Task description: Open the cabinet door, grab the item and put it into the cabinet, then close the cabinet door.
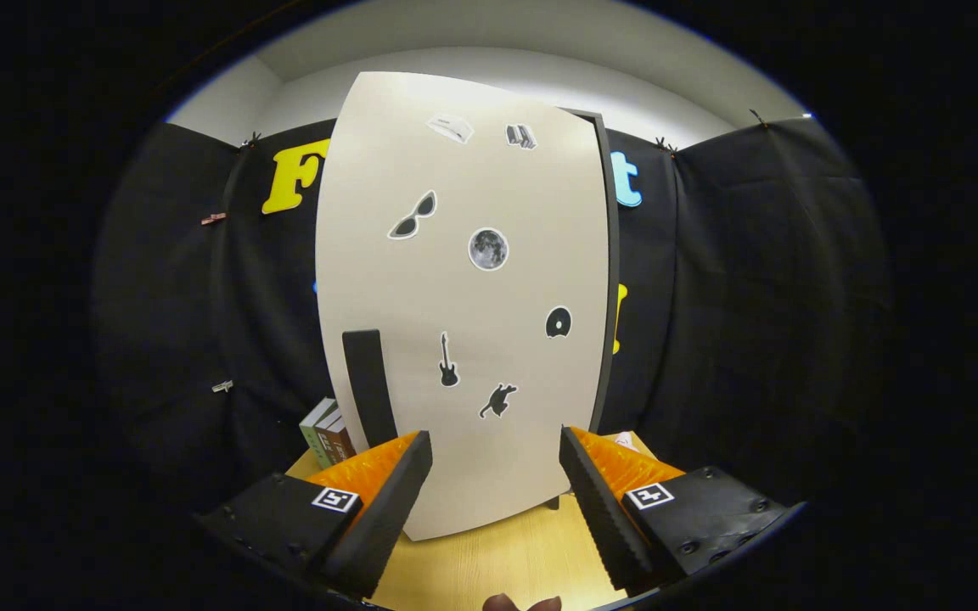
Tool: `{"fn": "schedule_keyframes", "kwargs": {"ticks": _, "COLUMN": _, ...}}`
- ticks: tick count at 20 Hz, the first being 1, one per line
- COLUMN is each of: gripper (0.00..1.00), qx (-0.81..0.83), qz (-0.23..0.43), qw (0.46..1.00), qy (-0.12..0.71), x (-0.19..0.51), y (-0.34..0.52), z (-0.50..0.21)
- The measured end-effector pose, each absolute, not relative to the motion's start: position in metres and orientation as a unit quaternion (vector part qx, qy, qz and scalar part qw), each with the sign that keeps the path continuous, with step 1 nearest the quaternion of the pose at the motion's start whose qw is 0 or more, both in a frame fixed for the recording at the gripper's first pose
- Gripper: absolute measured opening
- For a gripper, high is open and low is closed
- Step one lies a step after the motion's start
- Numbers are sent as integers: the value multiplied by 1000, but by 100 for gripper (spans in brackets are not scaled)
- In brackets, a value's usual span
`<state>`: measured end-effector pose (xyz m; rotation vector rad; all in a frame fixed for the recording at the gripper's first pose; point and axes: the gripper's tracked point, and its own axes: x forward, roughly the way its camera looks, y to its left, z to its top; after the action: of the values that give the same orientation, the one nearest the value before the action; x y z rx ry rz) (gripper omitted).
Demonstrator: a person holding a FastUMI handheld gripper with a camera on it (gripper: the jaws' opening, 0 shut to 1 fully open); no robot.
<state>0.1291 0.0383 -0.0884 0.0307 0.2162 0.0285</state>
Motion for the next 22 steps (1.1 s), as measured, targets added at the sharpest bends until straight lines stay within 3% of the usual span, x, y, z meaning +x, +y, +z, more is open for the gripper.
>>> {"fn": "schedule_keyframes", "kwargs": {"ticks": 22, "gripper": 98, "qx": 13, "qz": 21, "qw": 994, "qy": 104, "x": 94, "y": 28, "z": -83}}
